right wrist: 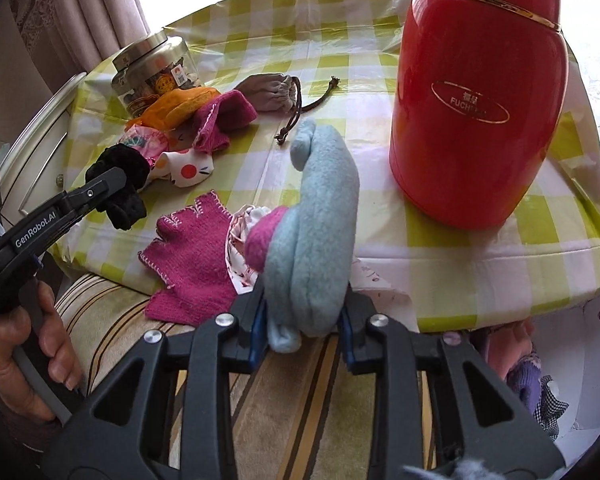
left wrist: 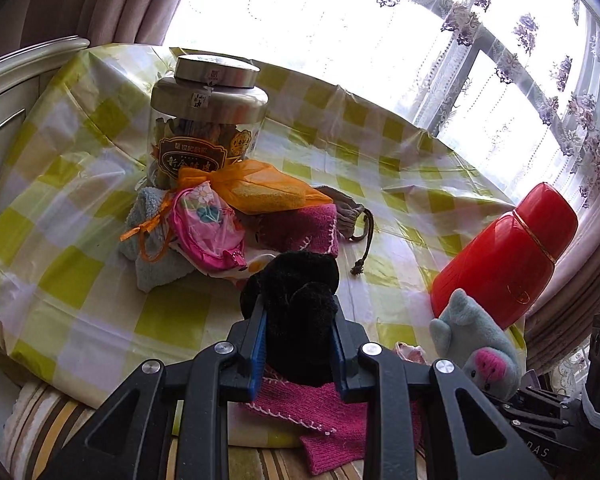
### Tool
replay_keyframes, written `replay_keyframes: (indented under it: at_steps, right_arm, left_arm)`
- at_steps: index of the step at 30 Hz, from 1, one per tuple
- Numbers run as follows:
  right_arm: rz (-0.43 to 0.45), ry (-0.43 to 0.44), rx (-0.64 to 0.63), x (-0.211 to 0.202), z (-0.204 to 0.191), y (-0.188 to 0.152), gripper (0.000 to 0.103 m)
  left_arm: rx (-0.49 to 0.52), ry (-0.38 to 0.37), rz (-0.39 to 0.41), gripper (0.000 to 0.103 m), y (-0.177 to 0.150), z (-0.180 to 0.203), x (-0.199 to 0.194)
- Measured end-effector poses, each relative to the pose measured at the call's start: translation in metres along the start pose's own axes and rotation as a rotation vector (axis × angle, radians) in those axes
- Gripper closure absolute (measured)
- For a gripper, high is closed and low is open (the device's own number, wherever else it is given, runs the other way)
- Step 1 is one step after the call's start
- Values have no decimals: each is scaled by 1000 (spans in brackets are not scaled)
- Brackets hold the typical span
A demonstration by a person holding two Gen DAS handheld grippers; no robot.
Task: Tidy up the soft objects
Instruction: 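Lift the light blue pouch with the right tool toward the box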
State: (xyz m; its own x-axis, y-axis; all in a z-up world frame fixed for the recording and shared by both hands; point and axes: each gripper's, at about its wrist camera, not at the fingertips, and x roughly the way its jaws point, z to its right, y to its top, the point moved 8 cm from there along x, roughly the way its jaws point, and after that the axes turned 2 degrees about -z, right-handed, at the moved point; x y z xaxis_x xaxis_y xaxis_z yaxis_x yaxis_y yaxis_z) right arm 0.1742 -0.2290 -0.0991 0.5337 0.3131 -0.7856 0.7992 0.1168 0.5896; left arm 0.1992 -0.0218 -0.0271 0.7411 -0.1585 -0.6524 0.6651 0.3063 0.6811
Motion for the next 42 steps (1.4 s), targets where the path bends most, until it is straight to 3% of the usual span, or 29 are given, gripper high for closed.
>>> replay_keyframes:
  at_steps: [2, 5, 16, 18, 19, 20, 27, 42]
  right_arm:
    - [-3, 2, 10, -1, 3, -2, 48]
    - [4, 6, 36, -3, 8, 2, 41]
    - [40, 10, 128, -11, 34, 11, 41]
    - [46, 19, 142, -11, 37, 11, 50]
    - [40, 20, 142, -10, 38, 11, 67]
    - [33, 25, 145, -9, 39, 11, 71]
    - [65, 18, 159, -17, 50, 9, 77]
    - [188, -72, 187, -88, 98, -9, 78]
  left_arm:
    - [6, -4, -1, 75, -1, 3, -2]
    - [16, -11, -4, 75, -4, 8, -4]
    - [34, -32, -8, 75, -8, 18, -10]
    - [41, -37, -9, 75, -9, 20, -11]
    - [44, -41, -10, 75, -10, 22, -11]
    - [48, -45, -11, 75, -10, 24, -12]
    - [73, -60, -9, 75, -15, 37, -20]
    - [179, -137, -3, 75, -29, 90, -44]
